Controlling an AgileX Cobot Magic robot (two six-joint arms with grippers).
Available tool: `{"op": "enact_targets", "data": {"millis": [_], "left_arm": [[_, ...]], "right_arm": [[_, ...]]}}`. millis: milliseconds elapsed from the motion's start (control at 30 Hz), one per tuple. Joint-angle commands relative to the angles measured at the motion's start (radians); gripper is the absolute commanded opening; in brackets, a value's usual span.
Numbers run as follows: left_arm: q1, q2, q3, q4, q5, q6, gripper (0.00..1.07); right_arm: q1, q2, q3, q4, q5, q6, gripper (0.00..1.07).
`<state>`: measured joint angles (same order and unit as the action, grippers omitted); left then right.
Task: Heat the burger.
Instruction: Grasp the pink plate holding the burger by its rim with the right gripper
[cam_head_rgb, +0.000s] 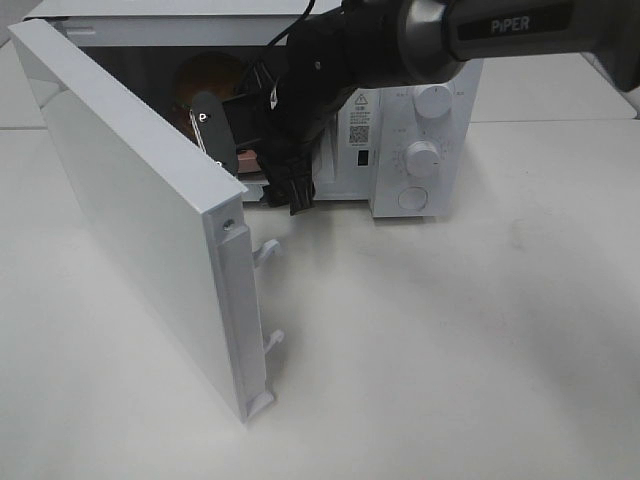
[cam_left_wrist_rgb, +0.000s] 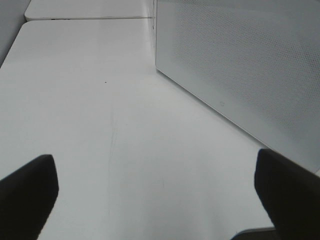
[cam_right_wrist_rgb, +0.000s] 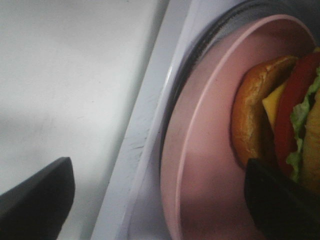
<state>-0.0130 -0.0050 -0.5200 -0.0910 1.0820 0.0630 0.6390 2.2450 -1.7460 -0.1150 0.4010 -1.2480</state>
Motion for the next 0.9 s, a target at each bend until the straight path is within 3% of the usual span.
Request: {"op": "enact_targets", "data": {"millis": [33, 433, 600, 633, 667, 700, 733, 767, 800, 833, 867, 900], "left_arm": [[0.004, -0.006, 0.003, -0.002, -0.012, -0.005, 1.0], [0.004, -0.006, 0.003, -0.002, -0.012, -0.005, 1.0], [0.004, -0.006, 0.003, -0.002, -0.012, -0.005, 1.0], [0.004, -0.006, 0.003, -0.002, -0.012, -0.005, 1.0], [0.004, -0.006, 0.003, -0.002, -0.012, -0.005, 1.0], [0.004, -0.006, 0.003, -0.002, -0.012, -0.005, 1.0], [0.004, -0.006, 0.003, -0.002, -0.012, -0.005, 1.0], [0.004, -0.006, 0.003, -0.002, -0.012, -0.005, 1.0], [0.004, -0.006, 0.003, -0.002, -0.012, -0.005, 1.0], [0.004, -0.006, 0.003, -0.002, -0.012, -0.005, 1.0], [0.004, -0.006, 0.003, -0.002, -0.012, -0.005, 1.0], [0.004, -0.006, 0.003, -0.002, -0.012, -0.005, 1.0]], "right_arm": [[-0.017, 0.047, -0.057, 0.015, 0.012, 0.042, 0.87], [-0.019, 0.157, -0.176, 0.115, -0.015, 0.029, 0.84], [-0.019, 0.194, -0.214, 0.156, -0.029, 0.03, 0.75], [-0.019, 0.199, -0.214, 0.177, -0.046, 0.029, 0.66], [-0.019, 0.199, -0.214, 0.177, -0.046, 0.029, 0.66], [-0.019, 0.2, -0.214, 0.19, -0.048, 0.029, 0.59], [-0.019, 0.201, -0.214, 0.205, -0.056, 0.027, 0.41], [-0.019, 0.201, -0.214, 0.205, -0.056, 0.027, 0.41], [-0.019, 0.201, -0.214, 0.228, -0.072, 0.027, 0.23], [-0.019, 0.201, -0.214, 0.228, -0.072, 0.027, 0.23], [-0.019, 0.201, -0.214, 0.242, -0.078, 0.027, 0.16], [-0.019, 0.201, -0.214, 0.268, -0.095, 0.027, 0.0]]}}
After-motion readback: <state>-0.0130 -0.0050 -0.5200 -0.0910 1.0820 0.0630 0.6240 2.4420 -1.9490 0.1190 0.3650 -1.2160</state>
